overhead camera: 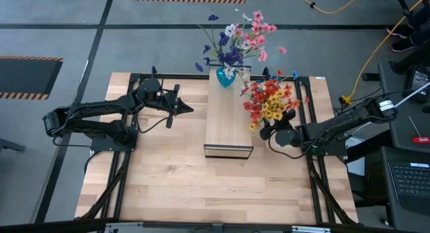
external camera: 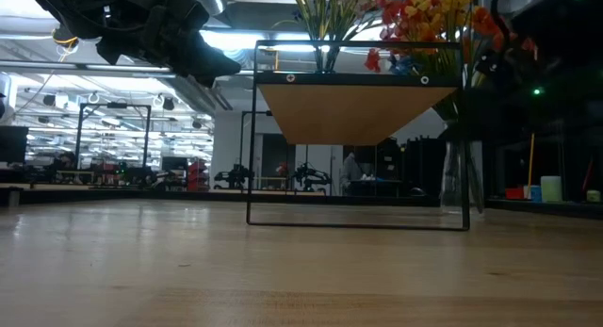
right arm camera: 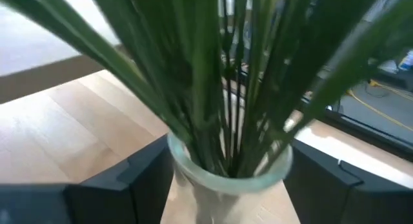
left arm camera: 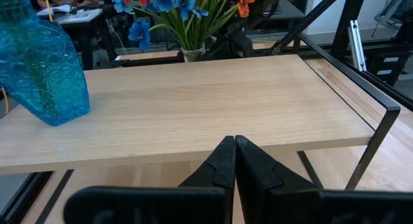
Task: Pick and place flowers into a vace then onto a shelf
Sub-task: Put the transparent vase on the shelf
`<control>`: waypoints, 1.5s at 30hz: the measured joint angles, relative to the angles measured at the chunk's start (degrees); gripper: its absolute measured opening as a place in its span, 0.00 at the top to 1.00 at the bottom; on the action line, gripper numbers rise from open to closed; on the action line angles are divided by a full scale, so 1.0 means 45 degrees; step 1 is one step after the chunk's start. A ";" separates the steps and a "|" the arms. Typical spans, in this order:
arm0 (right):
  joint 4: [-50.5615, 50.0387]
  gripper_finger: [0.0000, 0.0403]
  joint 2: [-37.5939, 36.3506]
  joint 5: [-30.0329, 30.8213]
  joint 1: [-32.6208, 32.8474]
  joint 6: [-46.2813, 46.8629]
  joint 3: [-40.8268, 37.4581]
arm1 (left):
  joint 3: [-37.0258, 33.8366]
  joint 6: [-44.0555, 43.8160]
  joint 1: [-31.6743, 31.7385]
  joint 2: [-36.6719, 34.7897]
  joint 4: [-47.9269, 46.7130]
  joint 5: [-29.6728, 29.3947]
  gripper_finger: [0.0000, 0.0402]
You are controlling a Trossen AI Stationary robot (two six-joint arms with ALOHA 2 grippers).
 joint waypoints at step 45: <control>-0.6195 0.54 -0.3985 -0.1278 0.1899 -0.3450 0.5544 | 0.0000 0.0285 -0.0002 0.0005 -0.0757 -0.0019 0.99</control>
